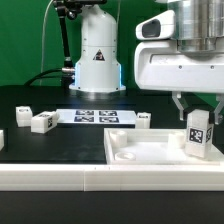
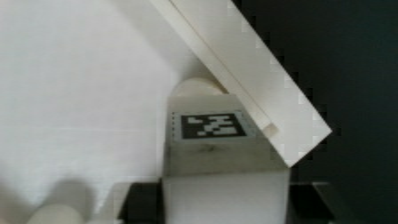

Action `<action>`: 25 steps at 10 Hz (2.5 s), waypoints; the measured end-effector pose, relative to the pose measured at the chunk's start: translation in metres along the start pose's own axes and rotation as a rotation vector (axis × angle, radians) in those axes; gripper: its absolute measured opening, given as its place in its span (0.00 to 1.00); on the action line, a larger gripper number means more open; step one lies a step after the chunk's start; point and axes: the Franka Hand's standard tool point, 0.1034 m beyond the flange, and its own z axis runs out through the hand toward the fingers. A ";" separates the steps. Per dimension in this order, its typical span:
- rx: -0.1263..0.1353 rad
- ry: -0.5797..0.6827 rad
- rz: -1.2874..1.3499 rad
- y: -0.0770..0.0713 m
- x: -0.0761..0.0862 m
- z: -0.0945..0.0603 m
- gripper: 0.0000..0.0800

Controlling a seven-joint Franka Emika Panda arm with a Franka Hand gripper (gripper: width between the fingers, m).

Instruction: Assemble one leg

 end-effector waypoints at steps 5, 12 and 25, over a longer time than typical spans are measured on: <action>0.002 -0.009 -0.176 -0.002 -0.004 0.001 0.77; -0.041 0.008 -0.906 -0.005 -0.010 0.003 0.81; -0.033 -0.002 -0.879 0.001 -0.005 0.005 0.37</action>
Offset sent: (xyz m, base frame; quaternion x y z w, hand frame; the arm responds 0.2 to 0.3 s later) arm 0.0017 0.0017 -0.0007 -0.0155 -0.0121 -0.0843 0.9963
